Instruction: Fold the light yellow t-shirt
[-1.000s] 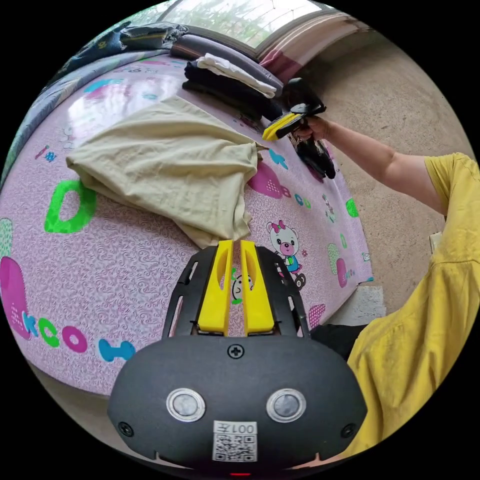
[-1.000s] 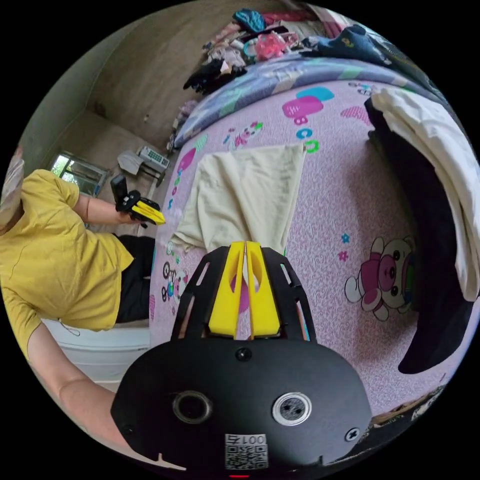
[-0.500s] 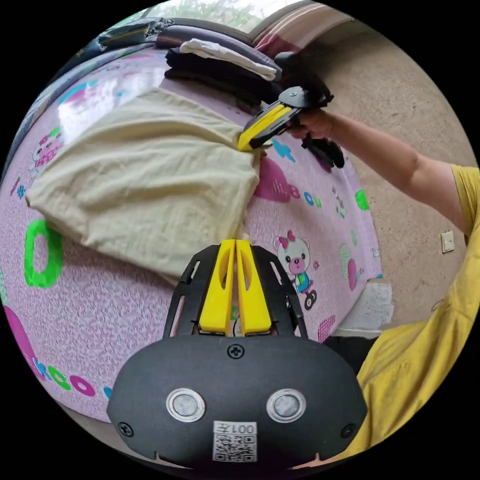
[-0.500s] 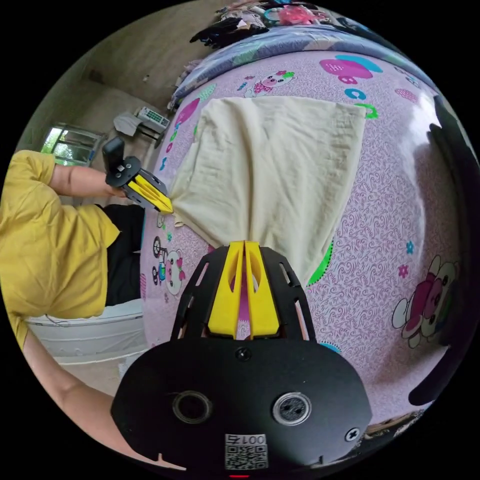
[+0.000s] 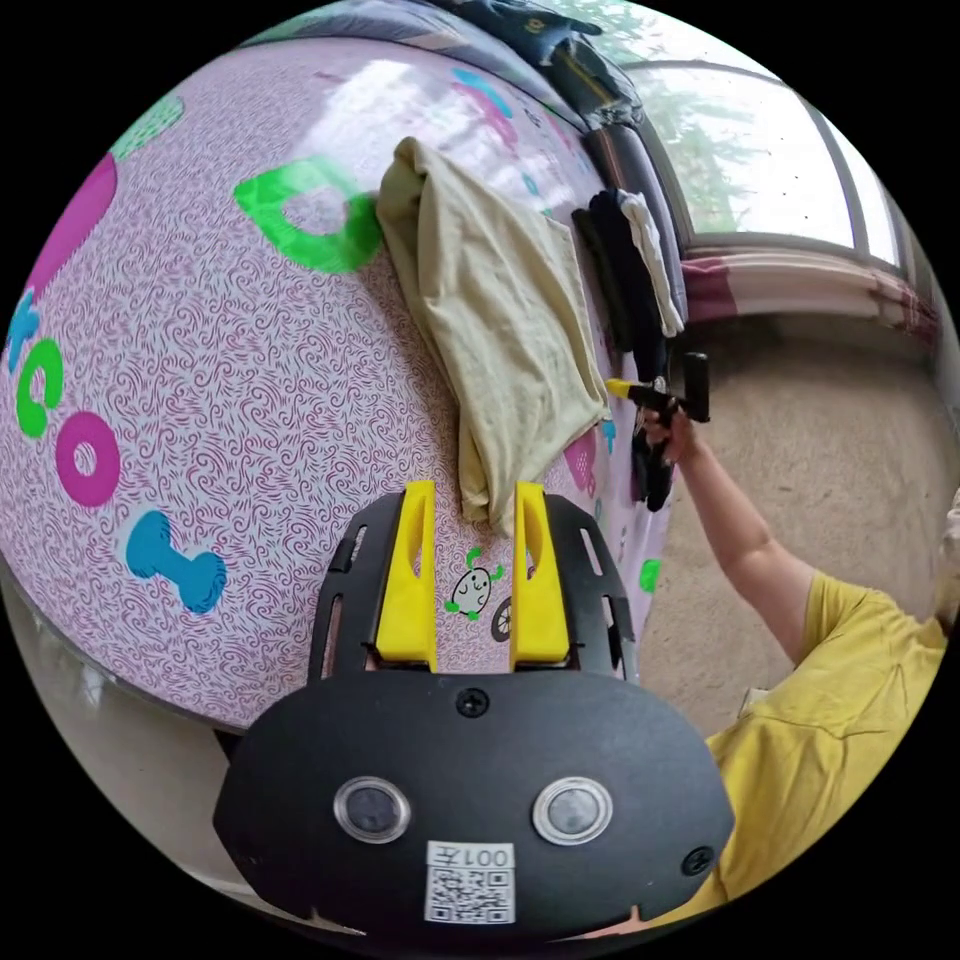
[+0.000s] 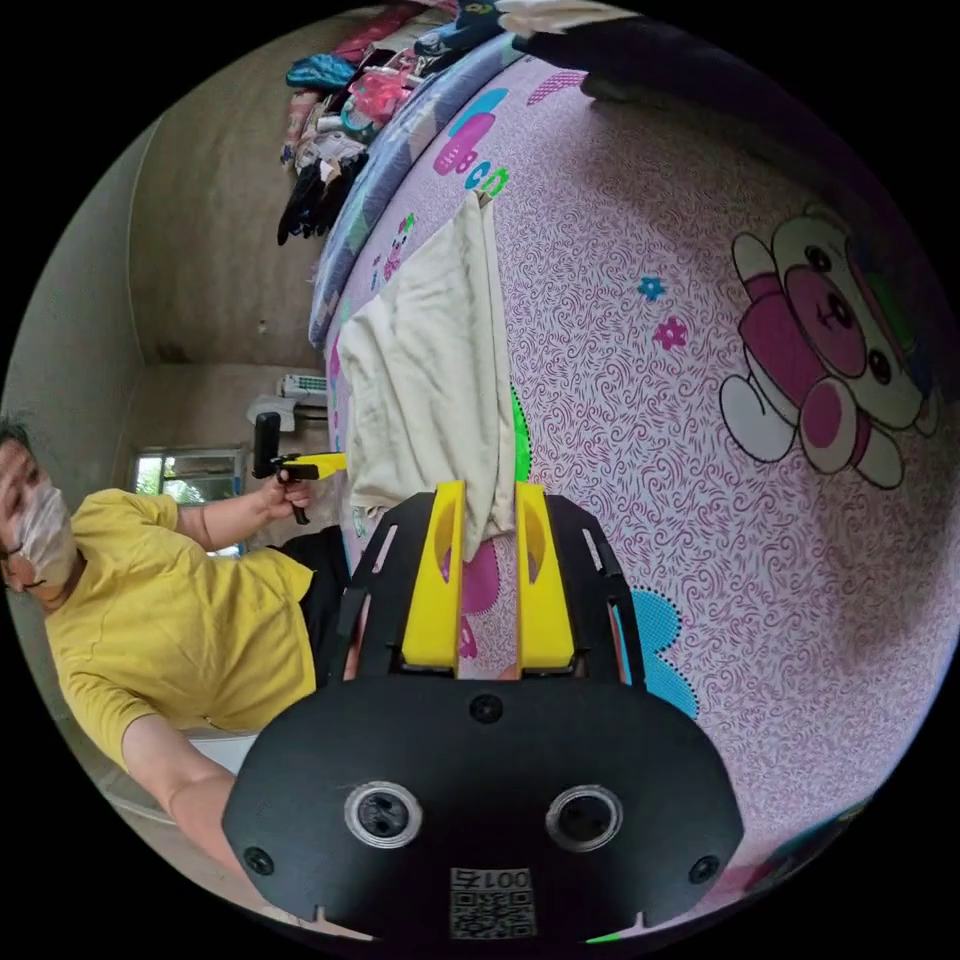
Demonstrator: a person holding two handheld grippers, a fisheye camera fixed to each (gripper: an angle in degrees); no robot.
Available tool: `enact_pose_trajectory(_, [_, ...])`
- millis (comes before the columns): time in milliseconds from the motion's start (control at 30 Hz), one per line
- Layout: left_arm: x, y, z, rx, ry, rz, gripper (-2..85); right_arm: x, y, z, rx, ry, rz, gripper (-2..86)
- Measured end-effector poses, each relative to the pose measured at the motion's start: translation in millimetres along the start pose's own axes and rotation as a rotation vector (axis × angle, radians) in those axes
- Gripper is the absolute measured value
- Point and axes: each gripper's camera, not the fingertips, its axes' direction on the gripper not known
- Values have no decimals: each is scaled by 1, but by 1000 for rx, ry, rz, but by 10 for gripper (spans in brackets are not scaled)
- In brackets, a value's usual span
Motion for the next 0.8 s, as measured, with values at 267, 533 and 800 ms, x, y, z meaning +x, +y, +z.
enact_pose_trajectory(267, [-11,-1,-21,25,91,-30,64,29,-4,15,-21,-228,29,44])
enact_pose_trajectory(533, [-20,7,-19,-83,265,-78,-1,17,4,27,-9,-226,-45,21])
enact_pose_trajectory(800, [-2,54,-104,-16,481,59,-8,-23,86,-12,370,-471,-187,15])
